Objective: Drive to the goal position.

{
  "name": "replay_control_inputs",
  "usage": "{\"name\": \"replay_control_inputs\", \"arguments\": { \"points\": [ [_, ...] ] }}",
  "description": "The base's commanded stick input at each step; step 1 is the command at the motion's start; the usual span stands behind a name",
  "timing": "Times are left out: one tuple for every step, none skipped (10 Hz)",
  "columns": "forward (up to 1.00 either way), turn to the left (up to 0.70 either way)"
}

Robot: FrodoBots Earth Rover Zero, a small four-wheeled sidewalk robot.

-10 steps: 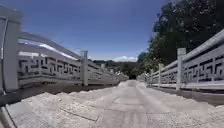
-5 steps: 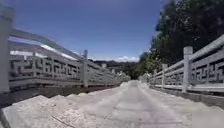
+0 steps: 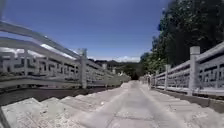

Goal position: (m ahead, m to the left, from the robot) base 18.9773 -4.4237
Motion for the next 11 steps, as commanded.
{"name": "replay_control_inputs", "arguments": {
  "points": [
    [0.33, -0.32],
    [0.01, -0.45],
    [0.00, -0.40],
    [0.00, -0.08],
    [0.00, 0.00],
    [0.00, 0.00],
    [0.00, 0.00],
    [0.00, 0.00],
    [0.00, 0.00],
    [0.00, 0.00],
    [0.00, 0.00]
  ]
}}
